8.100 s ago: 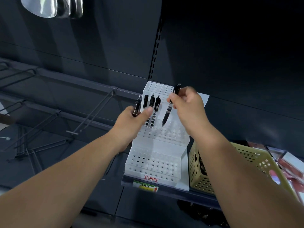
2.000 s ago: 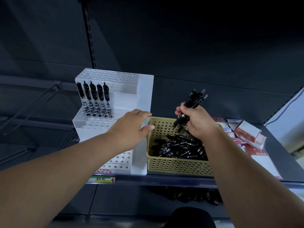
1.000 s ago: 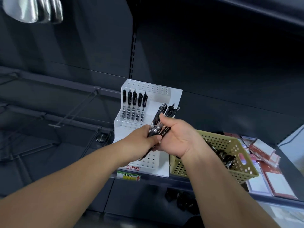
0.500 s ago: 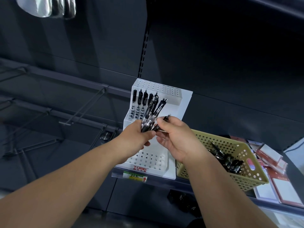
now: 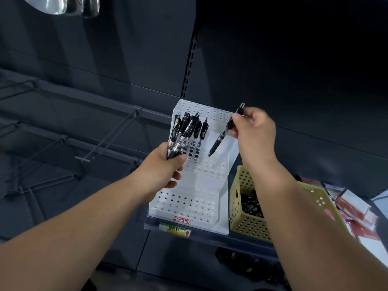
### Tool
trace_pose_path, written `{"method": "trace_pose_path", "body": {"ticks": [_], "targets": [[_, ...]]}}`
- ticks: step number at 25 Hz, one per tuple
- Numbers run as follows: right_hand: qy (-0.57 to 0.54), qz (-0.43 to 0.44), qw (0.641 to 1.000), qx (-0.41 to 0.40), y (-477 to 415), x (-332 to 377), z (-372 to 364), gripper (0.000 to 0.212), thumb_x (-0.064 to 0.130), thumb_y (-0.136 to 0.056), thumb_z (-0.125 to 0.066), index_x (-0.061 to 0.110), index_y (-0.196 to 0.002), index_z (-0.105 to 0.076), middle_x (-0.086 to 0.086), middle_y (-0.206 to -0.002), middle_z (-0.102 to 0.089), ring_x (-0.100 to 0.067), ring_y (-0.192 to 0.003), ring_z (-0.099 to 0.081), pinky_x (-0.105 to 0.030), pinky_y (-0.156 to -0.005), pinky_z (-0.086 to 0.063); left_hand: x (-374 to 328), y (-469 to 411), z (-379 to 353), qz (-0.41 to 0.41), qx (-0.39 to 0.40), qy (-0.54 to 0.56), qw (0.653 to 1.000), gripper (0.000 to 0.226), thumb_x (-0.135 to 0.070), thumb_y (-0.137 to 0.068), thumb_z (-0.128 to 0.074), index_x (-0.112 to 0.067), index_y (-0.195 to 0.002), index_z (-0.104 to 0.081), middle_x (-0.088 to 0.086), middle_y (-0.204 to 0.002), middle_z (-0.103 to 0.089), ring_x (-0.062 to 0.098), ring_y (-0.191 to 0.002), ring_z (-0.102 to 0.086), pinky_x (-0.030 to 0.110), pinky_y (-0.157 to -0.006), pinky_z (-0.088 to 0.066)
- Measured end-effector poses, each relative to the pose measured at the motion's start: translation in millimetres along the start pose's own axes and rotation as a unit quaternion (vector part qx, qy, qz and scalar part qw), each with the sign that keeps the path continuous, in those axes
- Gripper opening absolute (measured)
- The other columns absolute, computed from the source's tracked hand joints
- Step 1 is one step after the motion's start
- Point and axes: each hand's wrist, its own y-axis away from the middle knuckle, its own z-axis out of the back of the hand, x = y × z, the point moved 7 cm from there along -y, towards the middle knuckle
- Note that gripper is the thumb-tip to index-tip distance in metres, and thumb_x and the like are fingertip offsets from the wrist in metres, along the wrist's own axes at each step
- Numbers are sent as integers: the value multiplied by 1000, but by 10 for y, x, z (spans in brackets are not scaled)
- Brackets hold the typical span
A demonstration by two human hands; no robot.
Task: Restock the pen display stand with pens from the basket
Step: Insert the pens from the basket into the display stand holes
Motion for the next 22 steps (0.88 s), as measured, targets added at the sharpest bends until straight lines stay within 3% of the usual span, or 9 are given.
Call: {"method": "trace_pose_path", "body": {"ticks": [4,7,12,18,22], "targets": [[56,54,997,6,-205,-57,-181,10,16,-91,-62,22,-98,-66,7,-85,-66,-14,-80,-67,-41,-80,-58,8,-76,40,-5,-4,-13,1000,3,-22,-96,-54,-21,-96,-51,2,-76,-53,14,-62,-43,23,-51,-37],[71,55,996,13,-265,-196,-284,11,16,-91,-63,20,-100,-68,5,-84,-68,-18,-81,-68,-46,-81,-56,27,-133,59,4,-2,-19,1000,5,-21,-96,-54,-19,-95,-50,2,-75,-52,13,-59,-41,23,-49,-35],[100,70,993,6,-310,-244,-368,11,17,-90,-64,21,-100,-69,7,-82,-67,-18,-80,-66,-44,-81,-56,62,-193,89,-2,-1,-31,1000,4,-22,-95,-55,-21,-96,-51,0,-75,-54,11,-59,-44,23,-52,-41],[168,98,981,24,-229,-228,-476,16,19,-91,-65,14,-106,-69,11,-80,-61,-14,-82,-61,-29,-77,-49,78,-190,92,-5,-3,-21,1000,4,-21,-95,-56,-20,-98,-55,-1,-74,-56,11,-59,-47,21,-56,-44],[234,63,969,39,-198,-446,-478,13,22,-93,-63,13,-101,-66,16,-73,-55,-14,-79,-59,-28,-74,-46,84,-191,91,-3,-11,-26,1000,4,-21,-95,-55,-19,-99,-54,-1,-78,-57,11,-63,-49,22,-61,-47]]}}
